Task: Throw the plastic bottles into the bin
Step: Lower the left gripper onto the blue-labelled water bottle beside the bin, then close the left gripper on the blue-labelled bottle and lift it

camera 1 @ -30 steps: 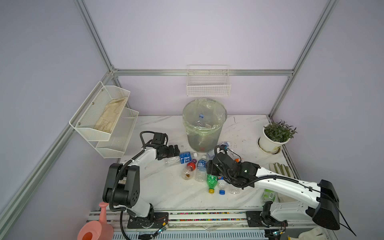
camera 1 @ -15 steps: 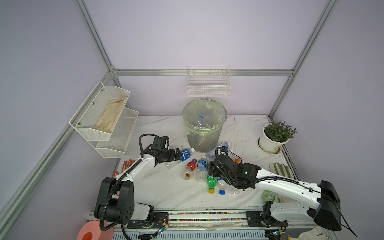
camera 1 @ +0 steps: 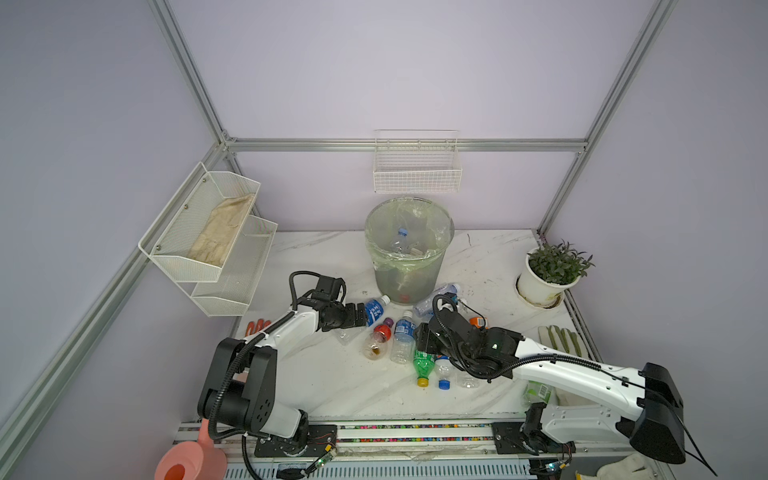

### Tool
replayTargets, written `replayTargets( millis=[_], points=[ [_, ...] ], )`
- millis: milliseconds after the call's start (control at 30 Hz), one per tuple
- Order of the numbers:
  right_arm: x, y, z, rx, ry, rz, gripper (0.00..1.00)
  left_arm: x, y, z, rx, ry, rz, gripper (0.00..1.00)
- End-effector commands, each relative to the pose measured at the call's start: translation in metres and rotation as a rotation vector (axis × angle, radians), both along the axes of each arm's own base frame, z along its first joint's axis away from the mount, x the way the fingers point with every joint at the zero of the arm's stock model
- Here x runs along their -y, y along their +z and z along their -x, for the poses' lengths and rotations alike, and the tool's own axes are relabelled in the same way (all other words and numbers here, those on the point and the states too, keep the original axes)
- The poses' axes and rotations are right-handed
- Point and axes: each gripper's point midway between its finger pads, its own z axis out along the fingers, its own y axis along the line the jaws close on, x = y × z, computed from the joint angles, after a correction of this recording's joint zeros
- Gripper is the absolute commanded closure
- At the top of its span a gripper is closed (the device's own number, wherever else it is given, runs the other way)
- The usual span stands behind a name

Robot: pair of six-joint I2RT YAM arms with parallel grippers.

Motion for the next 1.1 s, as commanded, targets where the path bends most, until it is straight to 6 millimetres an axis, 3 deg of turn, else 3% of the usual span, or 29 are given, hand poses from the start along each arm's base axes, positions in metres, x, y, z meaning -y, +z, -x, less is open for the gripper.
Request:
replayTargets(
  millis=[0,433,667,867,1067],
  points=[
    [0.002,0.005,0.001,0.012,-0.018,-0.02,0.28,0.0,-0.008,0.006,-0.014,-0.008,-0.018,0.02],
    [0.003,0.003,0.001,0.014,-0.017,-0.014,0.28,-0.001,-0.02,0.007,-0.037,-0.014,-0.064,0.12],
    [0.003,0.003,0.001,0.013,-0.015,-0.015,0.27,-0.008,-0.021,0.01,-0.035,0.008,-0.096,0.35],
    [0.002,0.006,0.001,0.015,-0.015,-0.019,0.27,-0.005,0.008,0.003,0.04,0.011,-0.075,0.52],
    [0.001,0.008,0.0,0.018,-0.012,-0.022,0.28,-0.008,0.059,-0.004,0.165,0.03,-0.064,0.56]
  ],
)
